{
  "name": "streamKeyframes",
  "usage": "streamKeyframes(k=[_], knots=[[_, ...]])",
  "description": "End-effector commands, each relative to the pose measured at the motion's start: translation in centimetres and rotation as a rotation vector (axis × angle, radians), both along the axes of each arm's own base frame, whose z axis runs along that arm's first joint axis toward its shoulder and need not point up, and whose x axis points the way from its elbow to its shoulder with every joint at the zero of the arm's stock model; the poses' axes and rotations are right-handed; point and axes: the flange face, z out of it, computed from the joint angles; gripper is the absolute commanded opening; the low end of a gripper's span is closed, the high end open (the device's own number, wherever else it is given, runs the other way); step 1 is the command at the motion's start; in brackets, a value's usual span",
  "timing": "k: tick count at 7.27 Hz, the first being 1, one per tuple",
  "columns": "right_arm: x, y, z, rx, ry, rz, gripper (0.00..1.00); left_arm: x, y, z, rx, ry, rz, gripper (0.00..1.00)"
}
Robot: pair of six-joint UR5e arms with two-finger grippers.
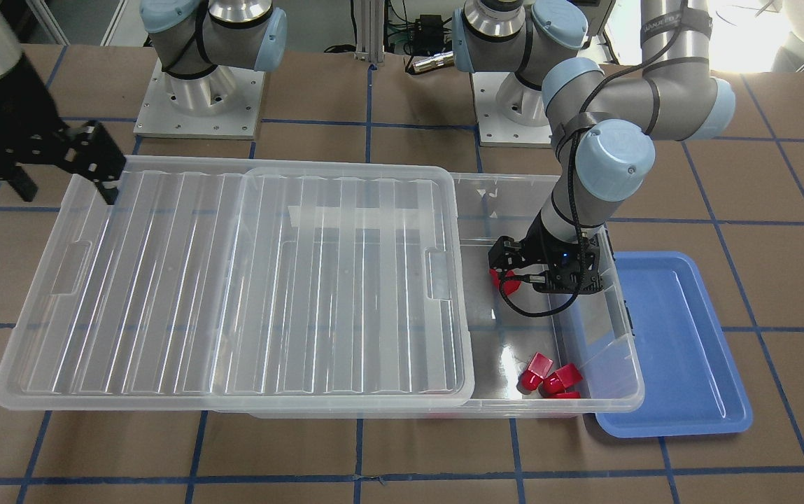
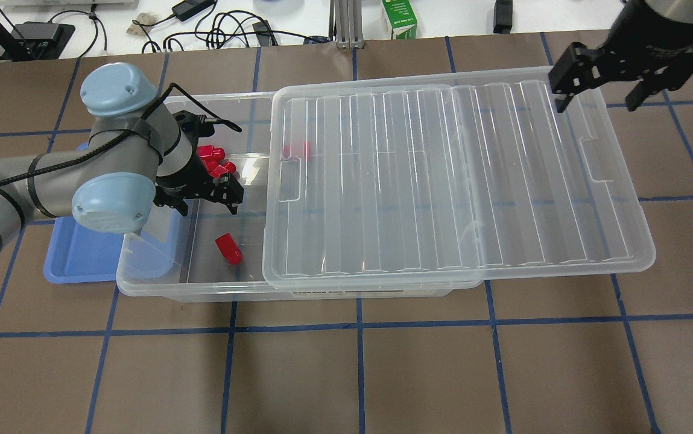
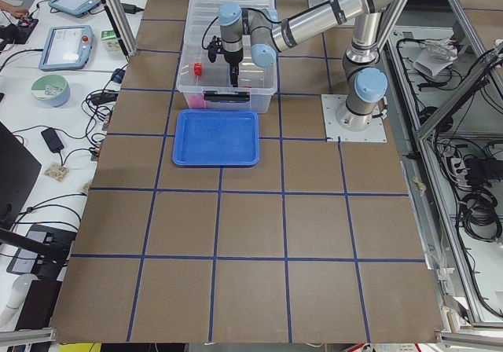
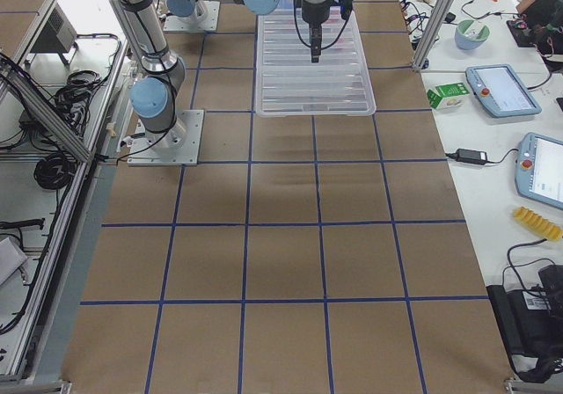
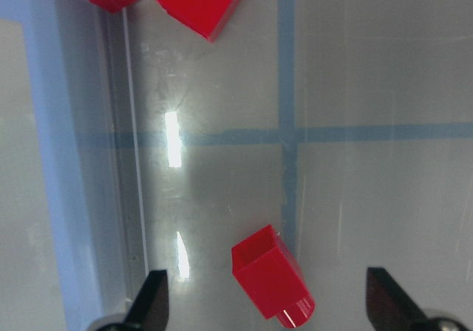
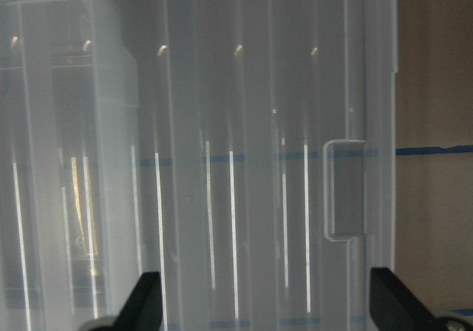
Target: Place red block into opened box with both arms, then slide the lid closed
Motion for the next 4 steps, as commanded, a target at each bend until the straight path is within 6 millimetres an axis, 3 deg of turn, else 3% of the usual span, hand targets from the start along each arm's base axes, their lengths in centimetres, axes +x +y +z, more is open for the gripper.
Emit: streamKeyframes(k=[1, 2, 3, 4], knots=[[-12.0, 0.1, -2.1, 0.032, 0.003, 0.112, 1.00, -0.3, -0.6, 10.3, 0.011, -0.002, -0.006, 1.00], [-15.0, -1.2, -4.7, 0.048, 0.004, 0.198, 1.00, -0.4, -0.4, 15.0, 0.009, -0.002, -0.006, 1.00], [-16.1, -1.7, -8.0, 0.084, -0.019, 0.179, 1.00, -0.6, 0.6, 18.6, 0.002, -0.006, 0.022, 1.00], [-16.0, -1.6, -11.1, 0.083, -0.026, 0.176, 1.00, -0.5, 1.5, 20.8, -0.037, -0.017, 0.022, 1.00]])
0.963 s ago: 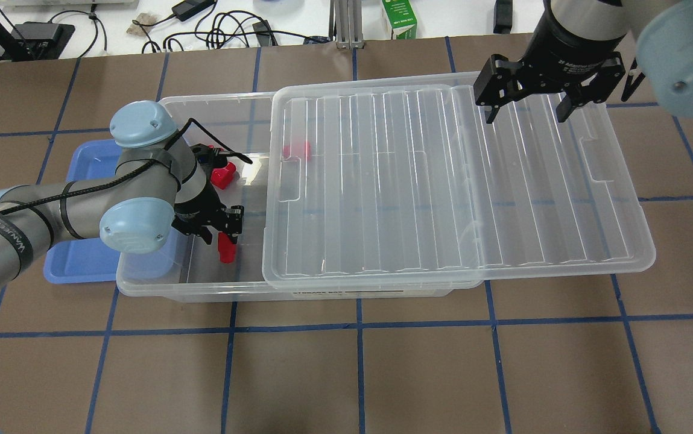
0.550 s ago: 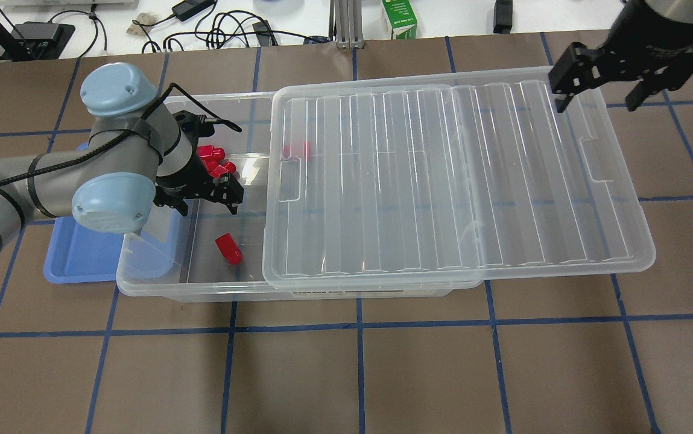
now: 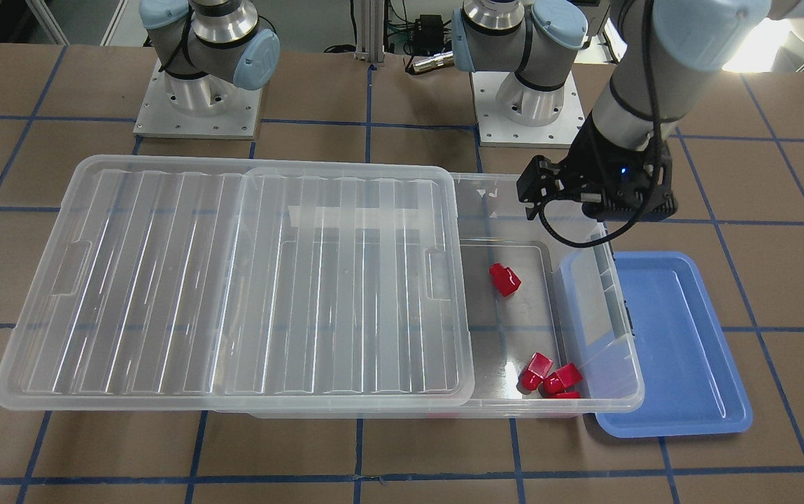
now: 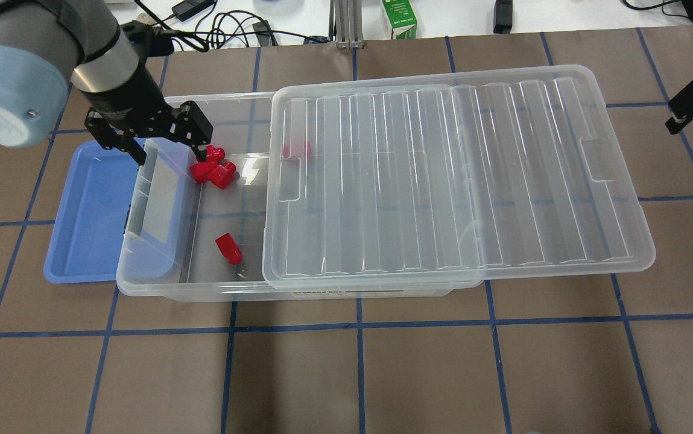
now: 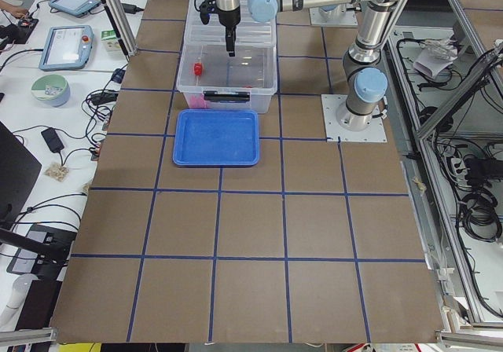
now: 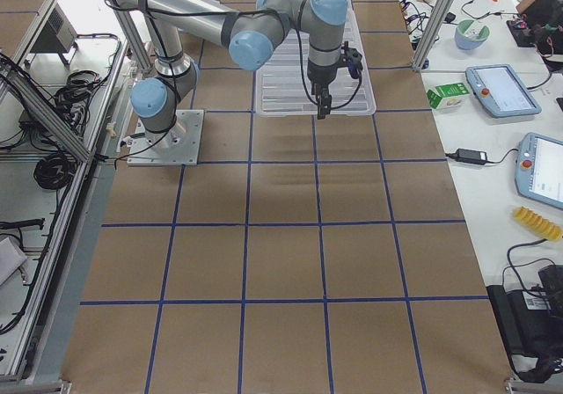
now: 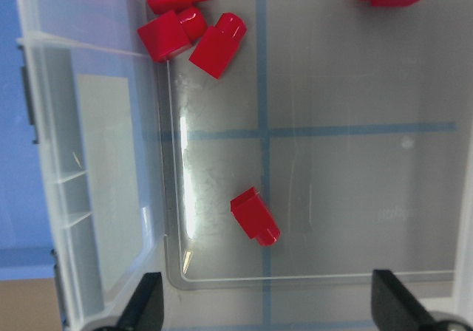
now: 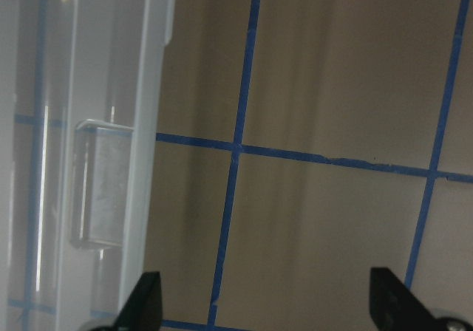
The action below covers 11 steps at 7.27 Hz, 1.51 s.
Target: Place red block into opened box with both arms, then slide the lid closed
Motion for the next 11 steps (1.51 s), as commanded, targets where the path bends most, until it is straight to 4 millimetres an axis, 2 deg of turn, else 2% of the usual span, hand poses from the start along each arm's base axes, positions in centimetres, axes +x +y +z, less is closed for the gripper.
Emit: streamKeyframes(k=[1, 2, 4, 5, 8, 11], knots=[[-0.8, 0.3, -6.2, 0.005, 0.007, 0.003, 1.00, -0.1, 2.0, 4.6, -0.052, -0.017, 0.001, 1.00], [-0.6, 0.6, -7.5, 0.018, -0.006, -0.009, 1.00, 0.1, 1.3, 4.0, -0.047, -0.020, 0.003, 1.00], [0.5, 0.7, -7.2, 0.021, -0.016, -0.088, 1.00, 0.0, 1.9, 4.8, -0.062, -0.019, 0.001, 1.00], [1.9, 0.3, -7.8, 0.027, -0.035, -0.084, 1.00, 0.0, 1.9, 4.5, -0.052, -0.020, -0.002, 1.00], [9.0, -0.4, -8.1, 0.037, -0.048, -0.163, 1.00, 0.0, 1.7, 5.4, -0.072, -0.020, 0.000, 1.00], [16.6, -0.7, -7.9, 0.036, -0.043, -0.216, 1.00, 0.0, 2.5, 6.4, -0.086, -0.017, -0.061, 1.00]])
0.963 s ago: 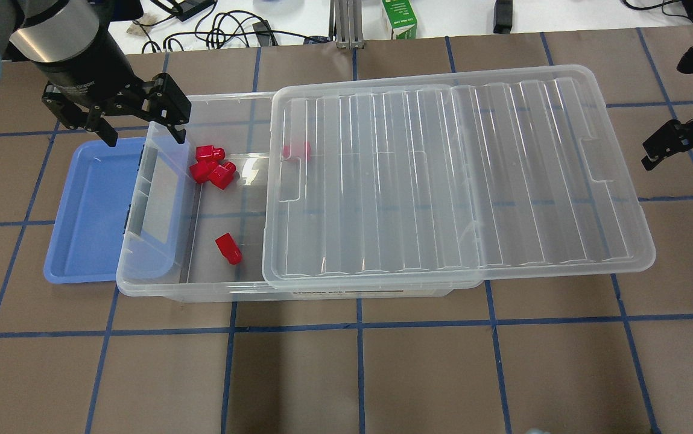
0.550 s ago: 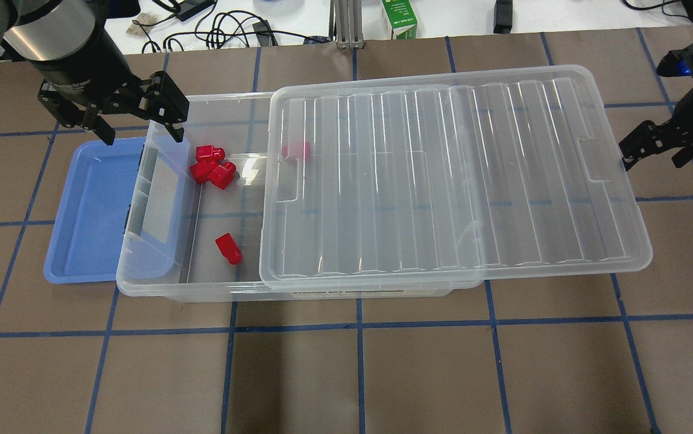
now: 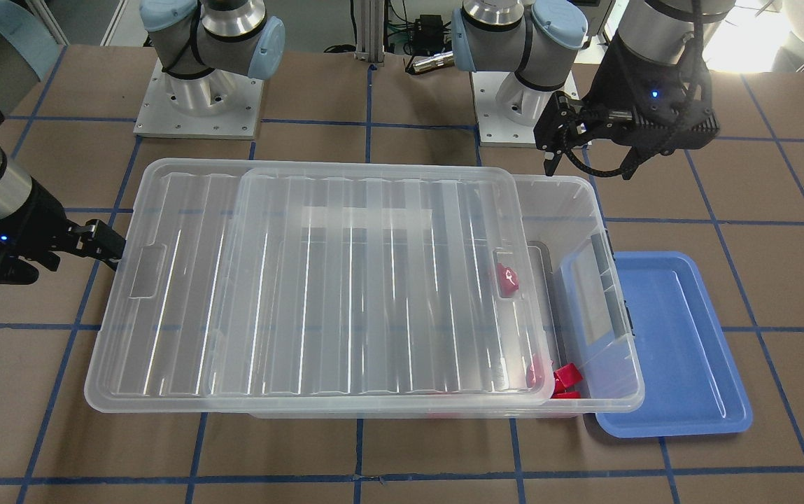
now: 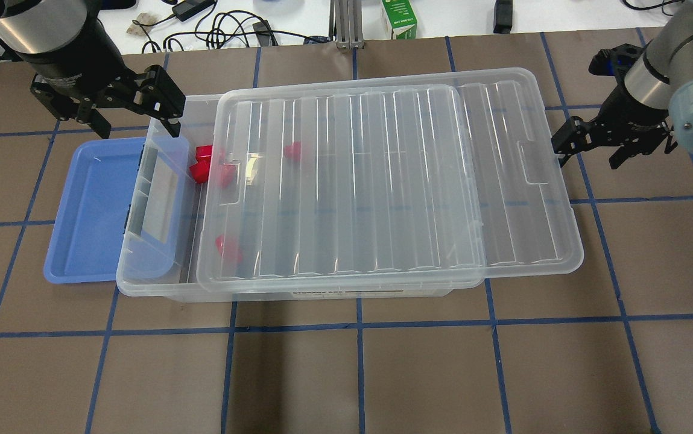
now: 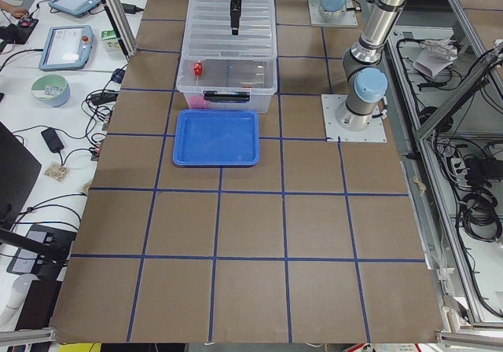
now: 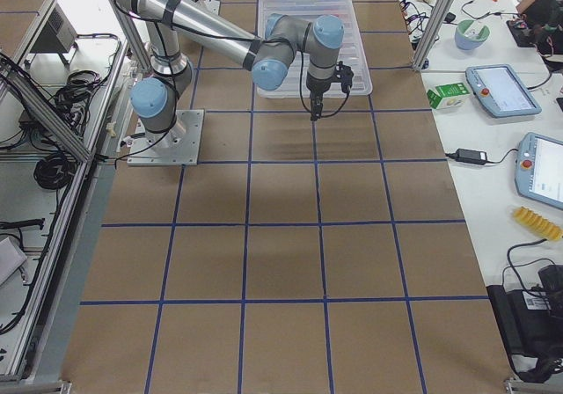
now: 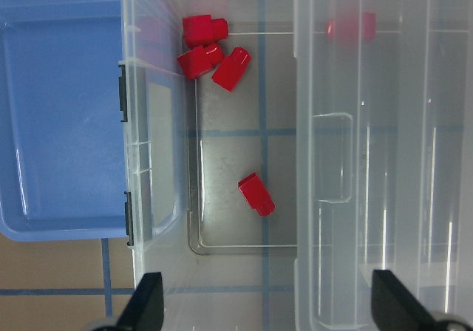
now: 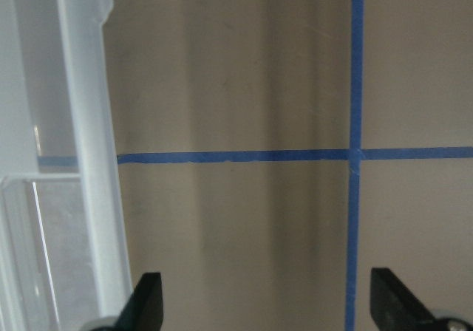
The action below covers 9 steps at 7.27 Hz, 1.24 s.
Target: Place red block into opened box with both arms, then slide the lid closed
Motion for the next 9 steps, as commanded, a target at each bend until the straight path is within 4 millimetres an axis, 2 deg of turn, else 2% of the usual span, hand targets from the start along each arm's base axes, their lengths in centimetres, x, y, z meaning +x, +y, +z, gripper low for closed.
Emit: streamKeyframes(k=[1, 2, 4, 5, 6, 7, 8, 9], knots=[[5.3, 0.2, 0.1, 0.003, 0.005, -0.030, 1.00, 0.0, 0.2, 0.2, -0.003, 0.000, -0.019, 1.00], [6.8, 0.3, 0.2, 0.001, 0.009, -0.018, 1.00, 0.2, 0.1, 0.3, -0.005, 0.001, -0.014, 1.00], [8.4, 0.6, 0.2, 0.004, 0.007, -0.044, 1.00, 0.2, 0.0, 0.0, 0.000, 0.001, -0.014, 1.00], [8.4, 0.3, 0.3, 0.003, 0.022, -0.035, 1.00, 0.2, 0.2, 0.3, -0.005, -0.003, -0.004, 1.00], [8.1, 0.0, 1.4, -0.019, 0.024, -0.027, 1.00, 0.2, 0.3, 0.2, 0.004, -0.004, -0.003, 1.00], [8.2, 0.0, 5.1, -0.087, 0.026, -0.028, 1.00, 0.2, 0.5, 0.2, 0.021, -0.006, 0.003, 1.00], [8.8, 0.8, 9.3, -0.135, 0.029, -0.022, 1.00, 0.1, 0.5, 0.3, 0.018, 0.001, 0.004, 1.00], [10.3, 2.5, 12.3, -0.133, 0.029, -0.007, 1.00, 0.0, 0.4, 0.1, 0.021, 0.010, 0.002, 1.00]])
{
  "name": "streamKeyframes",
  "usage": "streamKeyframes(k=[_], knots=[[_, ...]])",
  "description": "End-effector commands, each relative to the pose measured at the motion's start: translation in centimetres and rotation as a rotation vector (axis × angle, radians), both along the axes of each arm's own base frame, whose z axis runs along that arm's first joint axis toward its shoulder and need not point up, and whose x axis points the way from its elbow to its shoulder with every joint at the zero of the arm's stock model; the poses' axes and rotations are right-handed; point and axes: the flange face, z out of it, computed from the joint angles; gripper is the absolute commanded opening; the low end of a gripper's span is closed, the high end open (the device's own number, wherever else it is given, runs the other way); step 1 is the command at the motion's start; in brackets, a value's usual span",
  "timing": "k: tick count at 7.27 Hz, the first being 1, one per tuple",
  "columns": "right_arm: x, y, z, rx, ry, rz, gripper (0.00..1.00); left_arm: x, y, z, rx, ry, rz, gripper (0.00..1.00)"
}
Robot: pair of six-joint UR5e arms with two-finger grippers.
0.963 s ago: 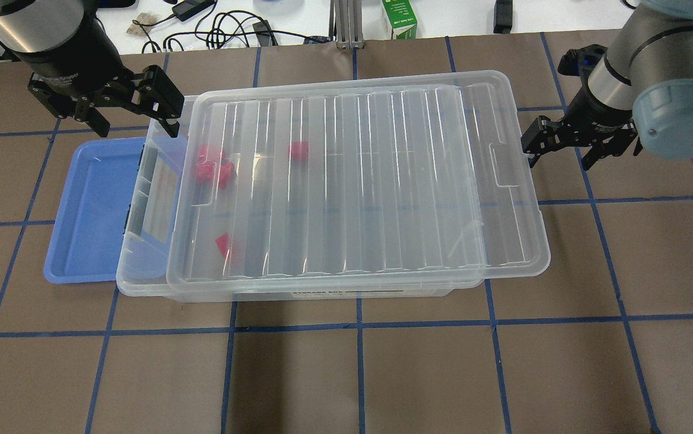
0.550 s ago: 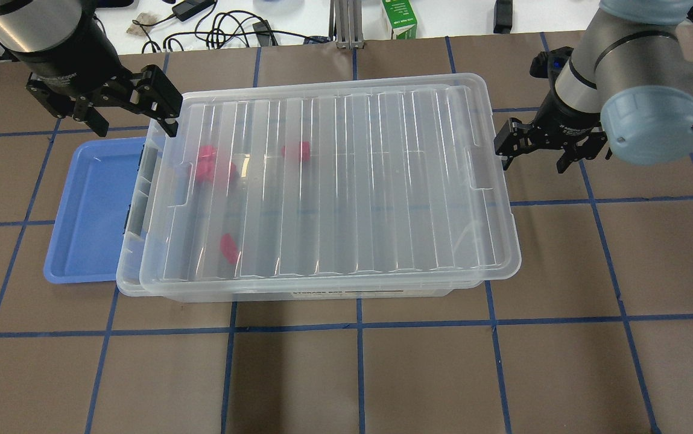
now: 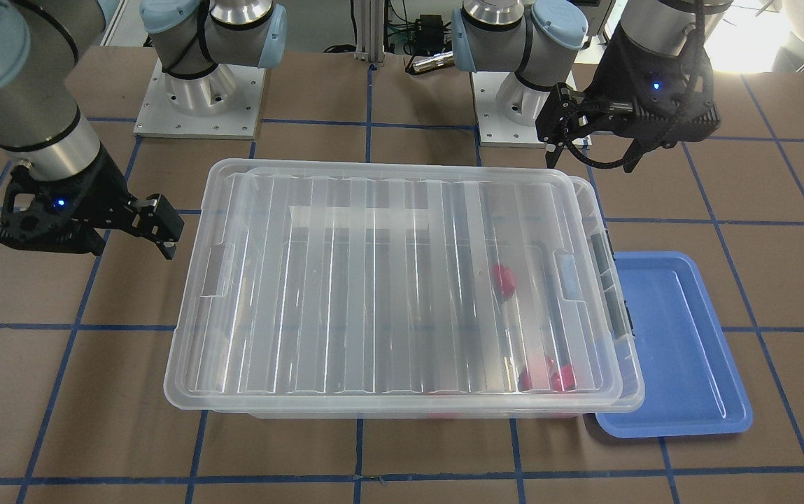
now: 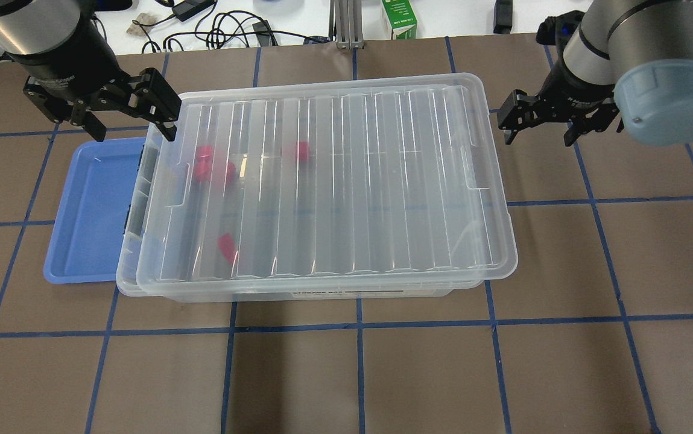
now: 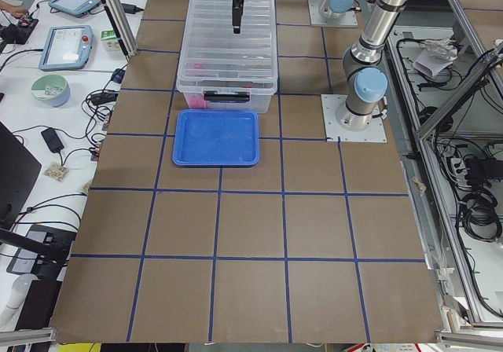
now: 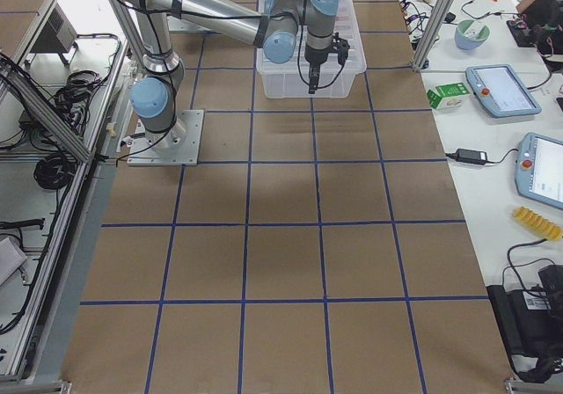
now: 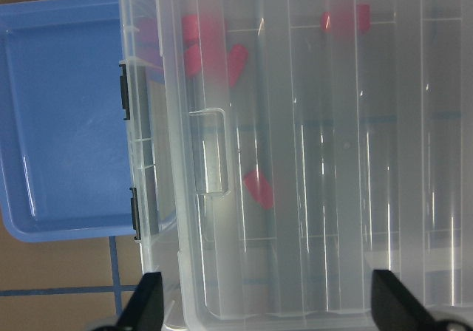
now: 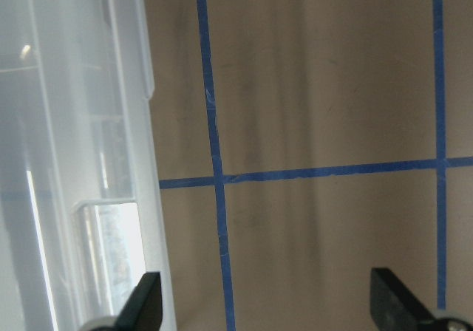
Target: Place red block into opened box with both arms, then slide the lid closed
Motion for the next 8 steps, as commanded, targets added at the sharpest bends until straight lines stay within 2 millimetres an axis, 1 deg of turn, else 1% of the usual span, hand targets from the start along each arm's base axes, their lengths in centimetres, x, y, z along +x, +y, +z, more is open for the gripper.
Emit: streamKeyframes(k=[1, 2, 3, 4, 5, 8], knots=[[2.9, 3.0, 6.6, -0.036, -0.004, 0.021, 1.00, 0.0, 0.0, 0.0, -0.001, 0.005, 0.000, 1.00], [4.7, 3.5, 7.7, -0.019, -0.009, 0.018, 1.00, 0.0, 0.1, 0.1, -0.003, 0.003, 0.000, 1.00], [5.8, 4.5, 8.5, 0.004, 0.000, 0.040, 1.00, -0.1, 0.0, 0.1, -0.001, 0.006, 0.000, 1.00], [5.9, 5.1, 9.1, 0.023, 0.001, 0.043, 1.00, 0.0, 0.2, 0.3, -0.006, 0.000, 0.002, 1.00], [5.9, 5.0, 9.2, 0.018, 0.001, 0.043, 1.00, 0.0, 0.1, 0.2, -0.004, -0.002, 0.000, 1.00], [5.9, 5.0, 8.8, 0.021, 0.000, 0.045, 1.00, 0.0, 0.1, 0.1, -0.003, -0.002, 0.002, 1.00]])
